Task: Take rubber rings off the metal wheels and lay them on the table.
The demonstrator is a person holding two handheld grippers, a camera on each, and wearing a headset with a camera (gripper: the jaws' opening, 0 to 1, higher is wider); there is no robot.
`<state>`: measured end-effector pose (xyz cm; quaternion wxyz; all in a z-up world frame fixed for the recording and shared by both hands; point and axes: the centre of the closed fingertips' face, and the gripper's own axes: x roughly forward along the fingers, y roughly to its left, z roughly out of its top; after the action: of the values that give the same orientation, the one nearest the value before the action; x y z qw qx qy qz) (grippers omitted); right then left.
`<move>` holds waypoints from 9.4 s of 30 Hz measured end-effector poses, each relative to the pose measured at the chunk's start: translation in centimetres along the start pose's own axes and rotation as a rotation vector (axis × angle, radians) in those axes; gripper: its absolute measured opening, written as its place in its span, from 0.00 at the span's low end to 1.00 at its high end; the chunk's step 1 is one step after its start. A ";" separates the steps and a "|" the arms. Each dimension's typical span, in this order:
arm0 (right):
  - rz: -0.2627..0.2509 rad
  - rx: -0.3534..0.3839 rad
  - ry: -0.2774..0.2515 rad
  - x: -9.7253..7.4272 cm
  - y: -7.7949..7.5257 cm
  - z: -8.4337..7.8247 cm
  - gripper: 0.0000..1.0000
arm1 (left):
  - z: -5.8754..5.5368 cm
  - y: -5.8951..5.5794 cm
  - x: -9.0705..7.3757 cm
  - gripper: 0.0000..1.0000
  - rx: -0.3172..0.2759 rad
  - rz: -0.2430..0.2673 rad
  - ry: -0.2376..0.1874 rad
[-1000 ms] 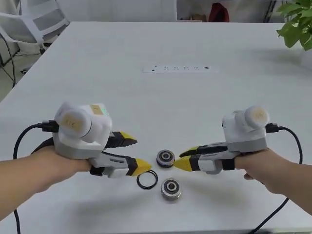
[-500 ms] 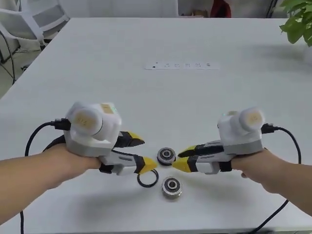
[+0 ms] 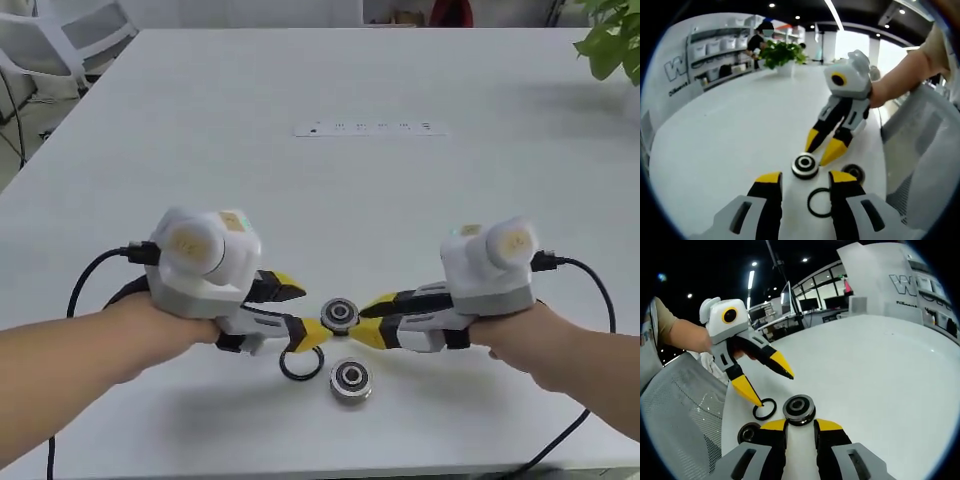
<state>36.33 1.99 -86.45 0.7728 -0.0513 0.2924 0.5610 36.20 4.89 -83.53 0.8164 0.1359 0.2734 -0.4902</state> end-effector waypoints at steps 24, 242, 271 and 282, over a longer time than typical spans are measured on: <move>-0.016 -0.098 0.000 0.3 0.1 0.0 0.17 | 0.3 -0.1 2.4 0.24 -0.010 -0.016 0.009; 0.149 0.382 -0.013 1.8 5.8 1.7 0.00 | -0.8 -2.2 -9.1 0.61 0.018 0.078 -0.106; 0.105 0.414 0.020 2.2 4.9 0.6 0.00 | -1.7 -2.2 -9.0 0.61 -0.002 0.083 -0.090; 0.083 0.412 0.027 2.2 4.5 0.3 0.05 | -2.0 -1.9 -9.1 0.61 -0.010 0.087 -0.085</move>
<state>32.84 5.64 -86.23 0.7392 0.1124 0.4132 0.5199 30.52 11.54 -79.77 0.8486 0.1224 0.2346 -0.4581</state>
